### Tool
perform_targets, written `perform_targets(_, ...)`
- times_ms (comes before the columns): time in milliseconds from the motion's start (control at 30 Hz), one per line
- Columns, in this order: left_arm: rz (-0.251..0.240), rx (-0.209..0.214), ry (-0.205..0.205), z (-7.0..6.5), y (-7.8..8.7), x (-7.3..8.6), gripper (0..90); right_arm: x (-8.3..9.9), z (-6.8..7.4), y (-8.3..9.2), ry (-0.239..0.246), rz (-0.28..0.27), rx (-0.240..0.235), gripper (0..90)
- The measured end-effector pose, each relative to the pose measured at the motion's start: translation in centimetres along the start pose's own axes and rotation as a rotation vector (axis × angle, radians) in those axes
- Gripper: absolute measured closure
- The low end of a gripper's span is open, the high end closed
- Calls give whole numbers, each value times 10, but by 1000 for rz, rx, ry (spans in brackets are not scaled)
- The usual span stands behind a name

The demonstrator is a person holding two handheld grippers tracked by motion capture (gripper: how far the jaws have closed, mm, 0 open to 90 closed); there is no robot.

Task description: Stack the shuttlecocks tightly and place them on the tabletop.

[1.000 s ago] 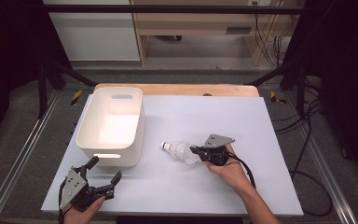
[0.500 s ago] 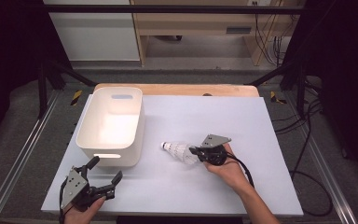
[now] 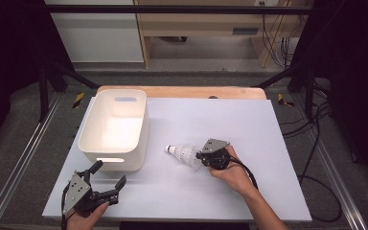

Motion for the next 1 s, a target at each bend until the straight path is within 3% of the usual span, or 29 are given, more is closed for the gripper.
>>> perform_targets(467, -2, 2, -1, -1, 0, 0, 47, -2, 0, -11, 10, 35, 11, 870)
perform_targets(1000, -3, 1, -1, 0, 1, -1, 48, -2, -1, -12, -16, 63, 44, 639)
Point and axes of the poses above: each handheld gripper's, and its own axes: y roughly backward along the jaws, x roughly out of its underside, z roughly to its left, the point moved 3 cm from there along -y, roughly forward along the jaws, and after that the axes turned 3 degrees about y, right-handed, at the moved point
